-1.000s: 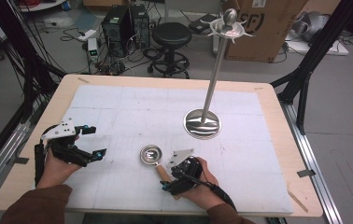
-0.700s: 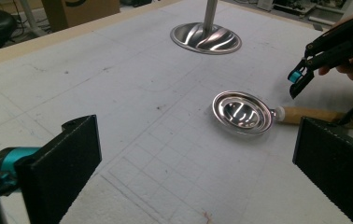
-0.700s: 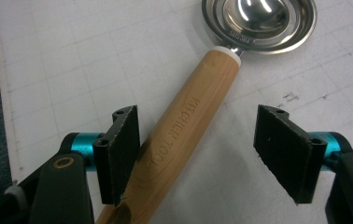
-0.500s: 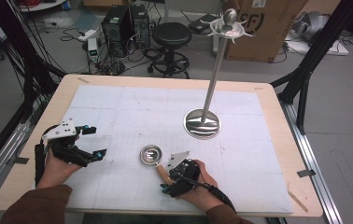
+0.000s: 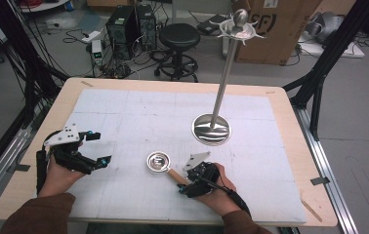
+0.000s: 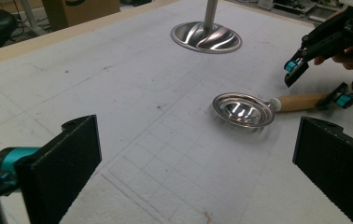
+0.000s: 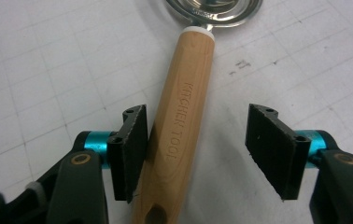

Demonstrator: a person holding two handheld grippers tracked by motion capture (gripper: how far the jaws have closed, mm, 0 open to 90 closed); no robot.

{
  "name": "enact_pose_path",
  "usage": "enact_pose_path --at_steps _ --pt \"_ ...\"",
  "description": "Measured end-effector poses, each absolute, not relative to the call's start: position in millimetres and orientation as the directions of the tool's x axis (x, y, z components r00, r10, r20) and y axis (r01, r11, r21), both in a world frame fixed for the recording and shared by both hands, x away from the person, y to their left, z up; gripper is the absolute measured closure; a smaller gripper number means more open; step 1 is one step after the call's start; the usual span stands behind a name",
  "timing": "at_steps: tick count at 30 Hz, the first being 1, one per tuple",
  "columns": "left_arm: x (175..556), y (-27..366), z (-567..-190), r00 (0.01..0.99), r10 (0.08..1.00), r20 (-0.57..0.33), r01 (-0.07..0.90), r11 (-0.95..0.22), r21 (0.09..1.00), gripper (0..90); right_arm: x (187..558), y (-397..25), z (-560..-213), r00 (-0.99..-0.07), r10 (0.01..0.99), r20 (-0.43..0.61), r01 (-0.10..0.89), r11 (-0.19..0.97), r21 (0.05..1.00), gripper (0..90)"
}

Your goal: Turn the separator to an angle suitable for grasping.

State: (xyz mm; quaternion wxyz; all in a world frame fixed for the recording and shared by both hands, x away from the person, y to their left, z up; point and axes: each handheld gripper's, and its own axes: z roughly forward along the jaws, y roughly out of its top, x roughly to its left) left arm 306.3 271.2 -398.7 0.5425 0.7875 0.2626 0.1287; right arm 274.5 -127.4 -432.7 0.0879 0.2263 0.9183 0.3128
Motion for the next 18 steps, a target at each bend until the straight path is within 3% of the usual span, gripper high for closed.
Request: enact_pose_path --at_steps 12,18 --pt "306 271 -399 0.830 0.552 -0.083 0.273 -0.273 0.922 1.6 271 -118 -431 -0.900 0.436 -0.022 0.339 0.730 0.594 58.6" --pt "306 271 -399 0.830 0.552 -0.083 0.273 -0.272 0.923 1.6 272 -121 -430 -0.898 0.438 -0.031 0.340 0.738 0.583 61.8"
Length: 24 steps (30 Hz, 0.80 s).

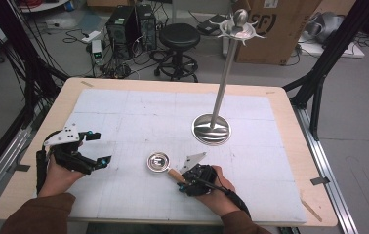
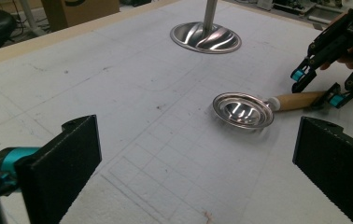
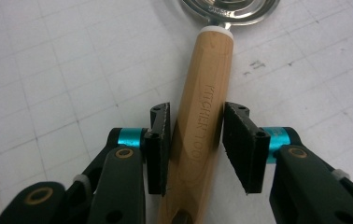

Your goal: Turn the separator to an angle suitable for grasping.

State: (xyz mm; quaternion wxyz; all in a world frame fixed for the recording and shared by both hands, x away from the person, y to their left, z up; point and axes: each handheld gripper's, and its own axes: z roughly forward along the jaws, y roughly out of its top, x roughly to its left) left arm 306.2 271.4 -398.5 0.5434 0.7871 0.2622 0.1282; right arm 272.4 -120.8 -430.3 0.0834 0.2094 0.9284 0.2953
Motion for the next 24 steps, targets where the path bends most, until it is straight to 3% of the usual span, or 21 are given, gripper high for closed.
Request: enact_pose_path --at_steps 12,24 --pt "306 271 -399 0.830 0.551 -0.085 0.275 -0.273 0.922 1.6 279 -138 -428 -0.876 0.481 -0.039 0.372 0.725 0.580 65.9" --pt "307 270 -400 0.831 0.551 -0.083 0.276 -0.277 0.920 1.6 284 -126 -423 -0.878 0.479 -0.010 0.372 0.695 0.616 60.5"
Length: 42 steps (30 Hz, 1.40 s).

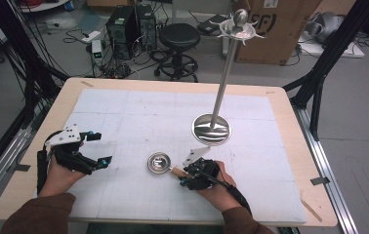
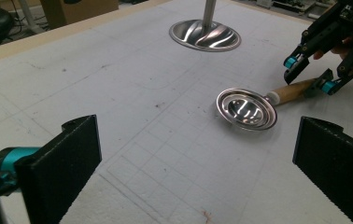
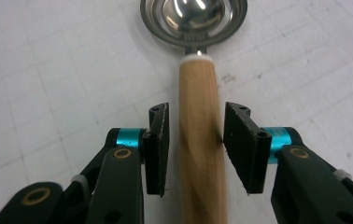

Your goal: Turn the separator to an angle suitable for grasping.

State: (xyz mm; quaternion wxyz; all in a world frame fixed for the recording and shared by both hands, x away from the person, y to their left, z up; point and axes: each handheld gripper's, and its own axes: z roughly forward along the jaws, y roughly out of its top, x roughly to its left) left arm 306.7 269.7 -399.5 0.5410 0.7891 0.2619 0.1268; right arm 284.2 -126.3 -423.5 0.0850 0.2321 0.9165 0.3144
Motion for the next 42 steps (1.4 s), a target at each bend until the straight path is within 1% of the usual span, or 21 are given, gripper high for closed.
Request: enact_pose_path --at_steps 4,8,12,16,27,42 --pt "307 270 -399 0.832 0.549 -0.083 0.276 -0.279 0.920 1.6 292 -117 -425 -0.876 0.482 -0.003 0.379 0.693 0.613 60.5" --pt "307 270 -399 0.831 0.550 -0.087 0.276 -0.272 0.922 1.6 297 -110 -430 -0.873 0.488 -0.002 0.393 0.705 0.590 61.8" --pt "307 270 -400 0.831 0.549 -0.086 0.278 -0.276 0.920 1.6 297 -107 -431 -0.879 0.476 -0.014 0.380 0.719 0.581 66.5" --pt "307 270 -399 0.833 0.547 -0.083 0.274 -0.278 0.921 1.6 296 -108 -431 -0.882 0.471 -0.009 0.379 0.723 0.578 67.0" --pt "307 270 -400 0.833 0.547 -0.085 0.277 -0.278 0.920 1.6 294 -121 -427 -0.888 0.460 -0.010 0.373 0.733 0.569 67.2" --pt "307 270 -400 0.835 0.544 -0.086 0.278 -0.281 0.919 1.6 299 -146 -424 -0.875 0.484 0.008 0.399 0.711 0.580 67.1"
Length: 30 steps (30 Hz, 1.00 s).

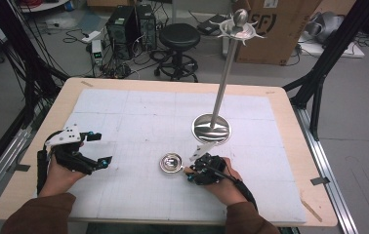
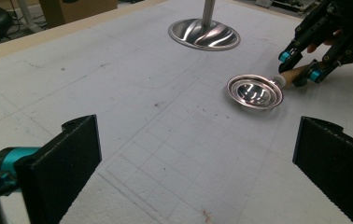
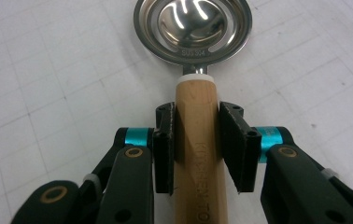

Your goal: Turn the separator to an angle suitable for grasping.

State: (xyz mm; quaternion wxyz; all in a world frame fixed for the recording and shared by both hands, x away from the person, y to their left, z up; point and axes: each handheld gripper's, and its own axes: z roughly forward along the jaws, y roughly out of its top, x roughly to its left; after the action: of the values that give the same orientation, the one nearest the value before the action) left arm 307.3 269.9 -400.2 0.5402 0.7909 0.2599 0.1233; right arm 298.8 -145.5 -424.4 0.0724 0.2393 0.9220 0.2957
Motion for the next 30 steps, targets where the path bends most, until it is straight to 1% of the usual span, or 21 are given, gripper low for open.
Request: enact_pose_path --at_steps 4,8,13,16,19,21,23,24,30 --pt "307 270 -400 0.833 0.546 -0.086 0.279 -0.281 0.918 1.6 302 -153 -425 -0.873 0.488 0.009 0.401 0.707 0.582 67.1" --pt "307 269 -400 0.834 0.545 -0.086 0.279 -0.282 0.918 1.6 303 -157 -427 -0.859 0.511 0.028 0.432 0.696 0.573 67.0" --pt "307 270 -400 0.833 0.546 -0.086 0.279 -0.281 0.918 1.6 303 -156 -429 -0.862 0.507 0.015 0.424 0.702 0.573 66.3" --pt "307 270 -400 0.833 0.547 -0.087 0.279 -0.279 0.919 1.6 302 -158 -427 -0.855 0.518 0.014 0.431 0.695 0.575 62.6" --pt "307 271 -400 0.833 0.547 -0.086 0.279 -0.279 0.919 1.6 301 -161 -425 -0.844 0.536 0.031 0.455 0.683 0.571 61.3" --pt "307 271 -400 0.832 0.548 -0.087 0.278 -0.277 0.920 1.6 298 -164 -424 -0.840 0.542 0.018 0.456 0.690 0.562 61.2" --pt "307 271 -400 0.832 0.548 -0.087 0.279 -0.276 0.920 1.6 296 -165 -425 -0.839 0.543 0.023 0.463 0.692 0.555 62.0" --pt "307 271 -400 0.832 0.548 -0.087 0.279 -0.277 0.920 1.6 295 -165 -425 -0.840 0.543 0.016 0.461 0.698 0.548 65.0" --pt "307 270 -400 0.833 0.547 -0.087 0.278 -0.277 0.920 1.6 295 -156 -427 -0.859 0.512 -0.009 0.425 0.723 0.545 66.5"
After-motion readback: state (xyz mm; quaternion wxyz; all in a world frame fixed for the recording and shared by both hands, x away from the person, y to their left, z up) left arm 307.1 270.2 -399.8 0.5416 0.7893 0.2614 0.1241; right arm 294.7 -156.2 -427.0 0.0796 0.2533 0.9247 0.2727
